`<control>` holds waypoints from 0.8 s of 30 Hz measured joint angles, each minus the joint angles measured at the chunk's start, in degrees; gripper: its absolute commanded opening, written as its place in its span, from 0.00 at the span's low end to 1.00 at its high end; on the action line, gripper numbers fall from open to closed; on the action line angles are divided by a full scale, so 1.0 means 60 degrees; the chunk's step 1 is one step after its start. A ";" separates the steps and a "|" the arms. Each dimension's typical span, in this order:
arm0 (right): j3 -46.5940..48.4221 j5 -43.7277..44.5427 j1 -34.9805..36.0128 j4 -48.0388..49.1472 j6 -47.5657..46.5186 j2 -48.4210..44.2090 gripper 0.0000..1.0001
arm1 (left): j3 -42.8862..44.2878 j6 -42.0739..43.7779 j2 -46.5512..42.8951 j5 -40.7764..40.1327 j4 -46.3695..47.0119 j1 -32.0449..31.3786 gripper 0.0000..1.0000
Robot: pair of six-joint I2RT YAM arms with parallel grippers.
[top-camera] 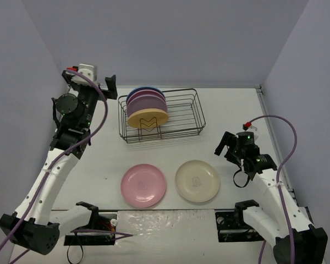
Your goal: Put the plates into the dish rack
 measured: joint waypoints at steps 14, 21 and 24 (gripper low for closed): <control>-0.2235 -0.2229 0.0367 0.0664 0.1061 0.1374 0.98 | -0.3099 -0.7280 -0.0648 -0.2120 -0.4309 0.2745 0.97; -0.2370 -0.1861 0.1563 0.1426 0.1786 0.1904 0.82 | -0.3835 -0.7777 -0.1437 -0.2804 -0.5092 0.2959 0.97; -0.2306 -0.1743 0.1898 0.1876 0.1991 0.2251 0.57 | -0.3931 -0.7847 -0.1760 -0.2916 -0.5074 0.3039 0.97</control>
